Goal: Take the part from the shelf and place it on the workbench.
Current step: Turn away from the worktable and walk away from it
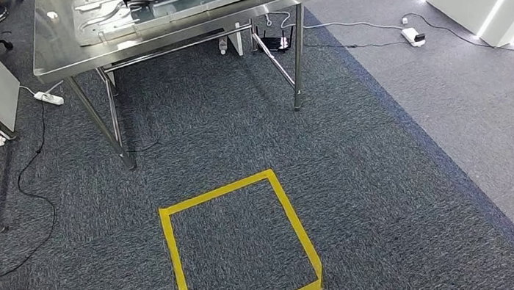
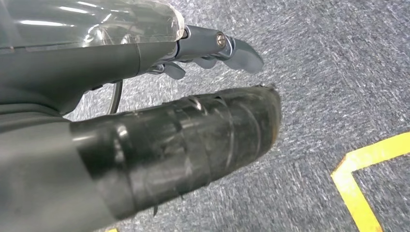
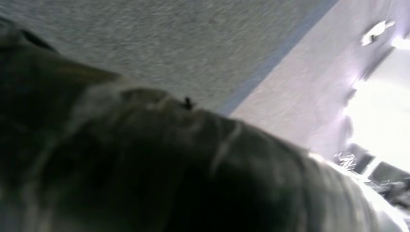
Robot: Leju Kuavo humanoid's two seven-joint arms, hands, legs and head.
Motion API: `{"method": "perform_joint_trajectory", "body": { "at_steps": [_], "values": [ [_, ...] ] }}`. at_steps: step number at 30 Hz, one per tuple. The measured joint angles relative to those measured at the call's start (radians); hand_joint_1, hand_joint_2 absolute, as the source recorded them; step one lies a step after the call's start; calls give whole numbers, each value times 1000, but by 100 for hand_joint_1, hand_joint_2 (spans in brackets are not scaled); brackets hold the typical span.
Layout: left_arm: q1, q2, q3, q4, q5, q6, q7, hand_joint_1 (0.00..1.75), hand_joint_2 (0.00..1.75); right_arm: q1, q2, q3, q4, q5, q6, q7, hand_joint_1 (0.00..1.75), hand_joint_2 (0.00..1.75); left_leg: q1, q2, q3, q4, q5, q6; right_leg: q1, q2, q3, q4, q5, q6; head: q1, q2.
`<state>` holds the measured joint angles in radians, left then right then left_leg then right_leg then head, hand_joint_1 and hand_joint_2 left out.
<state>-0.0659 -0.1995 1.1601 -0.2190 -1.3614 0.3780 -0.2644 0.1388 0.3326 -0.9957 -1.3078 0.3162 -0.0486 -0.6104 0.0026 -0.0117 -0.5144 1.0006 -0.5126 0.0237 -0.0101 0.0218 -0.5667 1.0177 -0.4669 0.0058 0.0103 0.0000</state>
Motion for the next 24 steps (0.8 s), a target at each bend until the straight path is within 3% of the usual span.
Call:
{"method": "perform_joint_trajectory", "body": {
  "at_steps": [2,3,6,7,8,9,11,13,16,18,19,21,22,23,24],
  "values": [
    [-1,-1,0,0,0,0,0,0,0,-8,0,-34,26,9,2,-1,0,0,3,7,2,-8,10,15,-3,-2,-4,12,-9,11,0,0],
    [-1,-2,0,0,0,0,0,0,0,-13,-1,-46,35,12,3,0,0,0,5,12,2,-13,16,23,-4,-5,-16,40,-30,16,1,0],
    [-1,-2,2,0,1,0,0,0,0,-27,-2,-71,67,76,-5,18,0,0,4,25,-6,-14,23,32,-6,-11,-94,215,-129,27,1,0],
    [0,-2,3,0,1,0,1,0,0,-33,-3,-79,87,128,-19,30,0,0,3,31,-9,-13,23,32,-6,-12,-112,260,-143,29,1,0],
    [0,-2,4,0,1,0,2,0,0,-42,-6,-91,122,192,-43,43,0,0,3,36,-11,-12,24,32,-6,-13,-114,272,-138,30,1,0],
    [0,-3,5,0,1,0,4,0,0,-52,-12,-107,166,250,-71,56,0,0,3,40,-11,-11,23,32,-6,-15,-96,242,-115,30,1,0],
    [0,-5,6,0,0,0,7,0,0,-79,-28,-148,281,334,-137,87,0,0,2,46,-8,-9,22,28,-5,-30,-22,106,-54,24,1,0],
    [-2,-7,8,0,-4,0,9,0,0,-105,-44,-193,403,382,-197,136,0,0,-2,50,-8,-5,19,18,0,-41,24,11,-27,13,1,0],
    [-6,-9,10,0,-12,0,10,0,0,-129,-67,-233,584,470,-283,250,0,0,-3,56,-9,-4,18,0,5,-34,25,-6,-23,-4,0,0],
    [-7,-10,10,0,-14,0,10,0,0,-139,-77,-241,687,529,-317,322,0,0,0,46,-21,24,-7,-12,1,-27,24,-12,-16,-18,0,0],
    [-7,-10,10,0,-15,0,10,0,0,-146,-80,-242,730,550,-323,347,0,0,1,37,-39,66,-36,-18,-1,-23,22,-14,-12,-25,-1,0],
    [-6,-10,12,0,-16,0,10,0,0,-157,-84,-243,802,575,-321,371,0,0,3,25,-99,201,-108,-24,0,-12,15,-14,-9,-32,-1,0],
    [-6,-10,12,0,-16,1,10,0,0,-160,-84,-243,832,582,-314,374,0,0,4,23,-126,262,-131,-26,1,-4,12,-13,-8,-34,-1,0],
    [-5,-10,12,0,-17,1,10,0,0,-163,-85,-243,856,587,-307,374,0,0,4,22,-139,292,-134,-26,2,4,10,-12,-7,-34,-2,0],
    [-4,-10,13,0,-18,1,10,0,0,-166,-85,-243,877,593,-298,373,0,0,3,21,-132,280,-115,-24,3,13,10,-10,-6,-34,-1,0]
  ]
}}
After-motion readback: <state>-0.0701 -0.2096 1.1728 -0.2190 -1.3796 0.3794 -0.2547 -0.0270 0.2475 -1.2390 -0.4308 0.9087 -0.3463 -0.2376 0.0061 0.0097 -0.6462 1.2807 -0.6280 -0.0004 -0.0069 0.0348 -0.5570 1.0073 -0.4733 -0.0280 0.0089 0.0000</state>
